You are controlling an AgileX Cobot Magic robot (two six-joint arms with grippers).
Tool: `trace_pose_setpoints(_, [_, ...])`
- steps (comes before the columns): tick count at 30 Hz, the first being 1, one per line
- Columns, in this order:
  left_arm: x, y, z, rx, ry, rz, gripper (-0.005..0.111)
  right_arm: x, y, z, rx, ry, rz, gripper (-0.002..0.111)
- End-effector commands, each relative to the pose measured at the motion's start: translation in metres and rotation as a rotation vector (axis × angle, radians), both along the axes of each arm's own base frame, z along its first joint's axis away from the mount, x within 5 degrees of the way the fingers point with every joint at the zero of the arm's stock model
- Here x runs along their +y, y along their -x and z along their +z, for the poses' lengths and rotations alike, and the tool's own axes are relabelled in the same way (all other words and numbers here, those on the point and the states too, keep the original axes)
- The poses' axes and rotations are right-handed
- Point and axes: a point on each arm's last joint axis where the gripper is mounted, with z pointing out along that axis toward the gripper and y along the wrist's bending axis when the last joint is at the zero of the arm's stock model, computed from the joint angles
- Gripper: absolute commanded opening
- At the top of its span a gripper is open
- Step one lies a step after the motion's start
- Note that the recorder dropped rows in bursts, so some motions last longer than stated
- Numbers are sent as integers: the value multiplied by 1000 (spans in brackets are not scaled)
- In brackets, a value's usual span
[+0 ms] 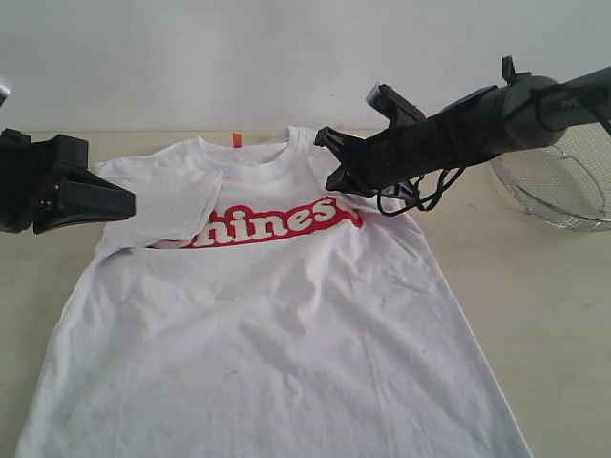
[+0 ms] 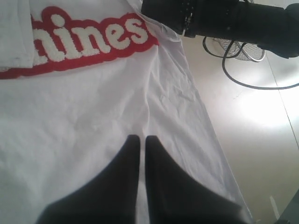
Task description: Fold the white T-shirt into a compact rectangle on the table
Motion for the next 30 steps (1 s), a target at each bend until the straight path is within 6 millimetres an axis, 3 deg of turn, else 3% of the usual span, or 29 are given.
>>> trace_pose_setpoints(1, [-2, 1, -1, 2, 4, -15, 5, 4, 4, -13, 55, -11, 31, 0])
trace_pose_setpoints(8, [-1, 1, -1, 2, 3, -12, 5, 13, 11, -19, 75, -4, 64, 0])
trace_pose_setpoints(17, [-1, 1, -1, 2, 3, -12, 5, -3, 10, 43, -44, -21, 60, 0])
trace_pose_setpoints(21, [-1, 1, -1, 2, 3, -12, 5, -3, 16, 37, -13, 27, 121, 0])
trace_pose_setpoints(26, [-1, 1, -1, 2, 3, -12, 5, -14, 33, -3, 56, 133, 51, 0])
trace_pose_setpoints(30, [-1, 1, -1, 3, 0, -17, 5, -14, 34, -9, 69, 136, 57, 0])
